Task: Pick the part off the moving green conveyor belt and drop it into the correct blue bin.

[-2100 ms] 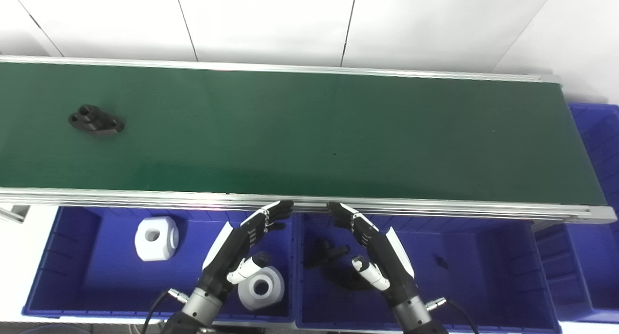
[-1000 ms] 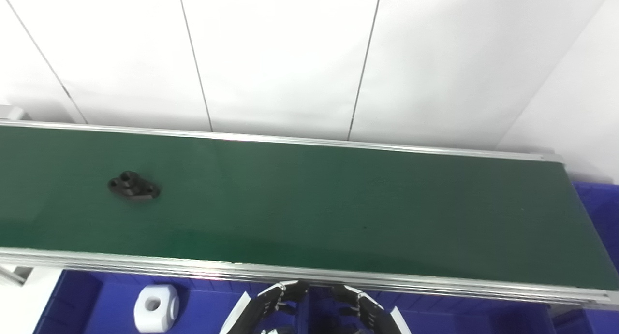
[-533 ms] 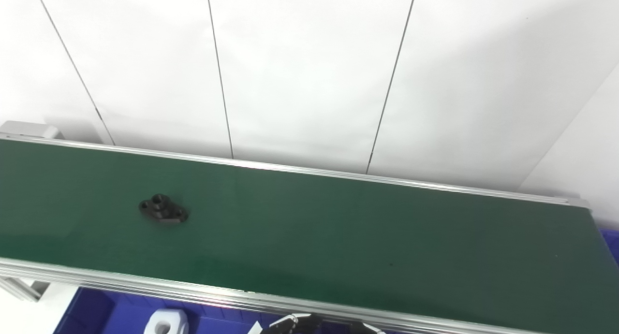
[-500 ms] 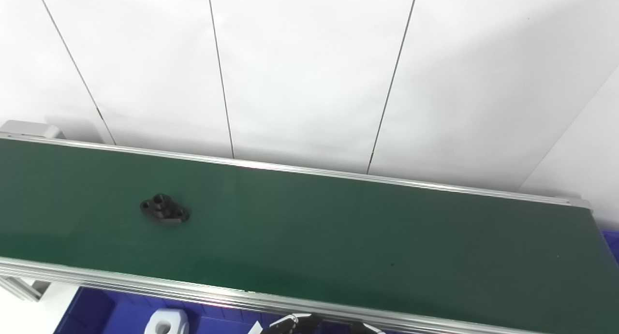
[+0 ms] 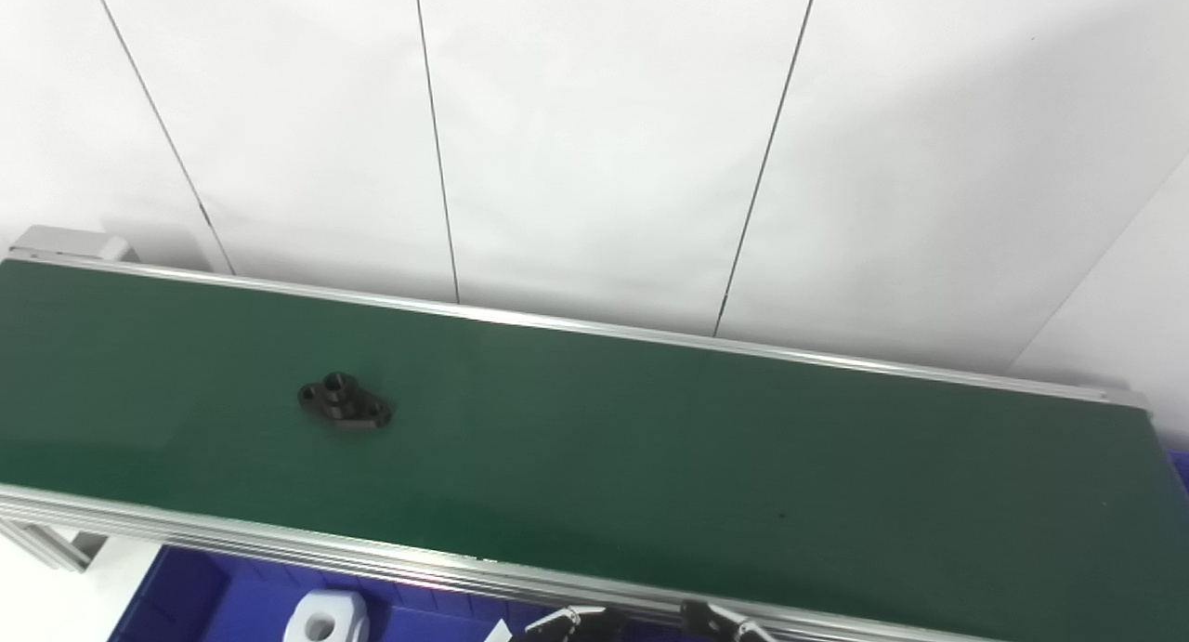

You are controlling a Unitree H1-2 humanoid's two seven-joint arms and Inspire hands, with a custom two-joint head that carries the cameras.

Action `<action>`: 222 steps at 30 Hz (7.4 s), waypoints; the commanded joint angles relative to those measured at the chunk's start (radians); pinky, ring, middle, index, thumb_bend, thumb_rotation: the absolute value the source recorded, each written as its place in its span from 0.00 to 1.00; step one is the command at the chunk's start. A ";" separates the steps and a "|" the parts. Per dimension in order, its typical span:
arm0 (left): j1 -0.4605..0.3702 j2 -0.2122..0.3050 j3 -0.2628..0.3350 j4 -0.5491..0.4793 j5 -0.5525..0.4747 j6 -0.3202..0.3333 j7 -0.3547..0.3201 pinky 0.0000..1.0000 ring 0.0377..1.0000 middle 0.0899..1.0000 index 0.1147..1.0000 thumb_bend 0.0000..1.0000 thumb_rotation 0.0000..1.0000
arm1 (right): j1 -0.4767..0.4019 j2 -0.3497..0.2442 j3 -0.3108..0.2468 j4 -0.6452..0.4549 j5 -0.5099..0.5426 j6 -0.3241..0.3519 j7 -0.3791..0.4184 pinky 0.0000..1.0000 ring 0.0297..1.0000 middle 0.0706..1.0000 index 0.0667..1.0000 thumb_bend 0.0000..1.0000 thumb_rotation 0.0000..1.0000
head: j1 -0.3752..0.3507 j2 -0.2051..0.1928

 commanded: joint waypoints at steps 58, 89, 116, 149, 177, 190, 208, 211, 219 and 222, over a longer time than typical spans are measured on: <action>-0.084 -0.018 -0.111 0.056 0.039 -0.034 0.140 0.65 0.75 0.76 0.72 0.84 0.87 | -0.640 0.196 0.082 0.293 -0.907 0.130 -0.457 1.00 0.91 0.86 0.87 0.89 0.84 | 0.039 -0.011; -0.085 -0.035 -0.173 0.043 0.046 -0.034 0.223 0.63 0.73 0.75 0.72 0.82 0.85 | -0.761 0.346 0.175 0.572 -0.896 0.280 -0.451 0.99 0.89 0.84 0.88 0.82 0.75 | 0.098 0.002; -0.098 -0.059 -0.233 0.041 0.062 -0.034 0.289 0.64 0.73 0.75 0.73 0.80 0.82 | -0.856 0.387 0.222 0.801 -0.870 0.285 -0.514 0.98 0.88 0.84 0.87 0.83 0.73 | 0.148 0.019; -0.082 -0.054 -0.223 0.027 0.050 -0.034 0.277 0.64 0.73 0.75 0.73 0.83 0.83 | -0.860 0.383 0.265 0.831 -0.879 0.473 -0.481 0.30 0.44 0.53 0.66 0.49 0.00 | 0.131 0.034; -0.065 -0.035 -0.216 0.005 0.047 -0.034 0.258 0.66 0.74 0.76 0.75 0.82 0.84 | -0.767 0.286 0.251 0.178 -0.820 0.707 0.024 0.30 0.39 0.43 0.52 0.49 0.00 | 0.104 0.057; -0.055 -0.032 -0.187 0.006 0.033 -0.034 0.229 0.68 0.75 0.76 0.74 0.87 0.84 | -0.708 0.262 0.179 -0.195 -0.789 0.769 0.167 0.21 0.36 0.44 0.48 0.51 0.00 | 0.086 0.060; -0.041 0.000 -0.179 -0.026 0.064 -0.034 0.234 0.67 0.75 0.77 0.75 0.86 0.87 | -0.563 0.258 -0.112 -0.327 -0.136 0.781 0.279 0.33 0.39 0.45 0.50 0.51 0.00 | -0.005 0.106; -0.029 0.011 -0.168 -0.048 0.060 -0.034 0.217 0.68 0.76 0.77 0.75 0.87 0.87 | -0.522 0.249 -0.150 -0.317 -0.018 0.802 0.295 0.35 0.39 0.46 0.50 0.51 0.00 | -0.029 0.119; 0.020 0.043 -0.121 -0.127 0.014 -0.034 0.160 0.68 0.77 0.79 0.77 0.86 0.82 | -0.375 0.227 -0.183 -0.376 0.183 0.810 0.290 0.34 0.38 0.45 0.51 0.51 0.00 | -0.184 0.188; 0.043 0.049 -0.088 -0.156 -0.038 -0.034 0.102 0.72 0.79 0.80 0.79 0.85 0.80 | -0.311 0.219 -0.189 -0.422 0.213 0.825 0.263 0.35 0.39 0.46 0.50 0.51 0.00 | -0.217 0.205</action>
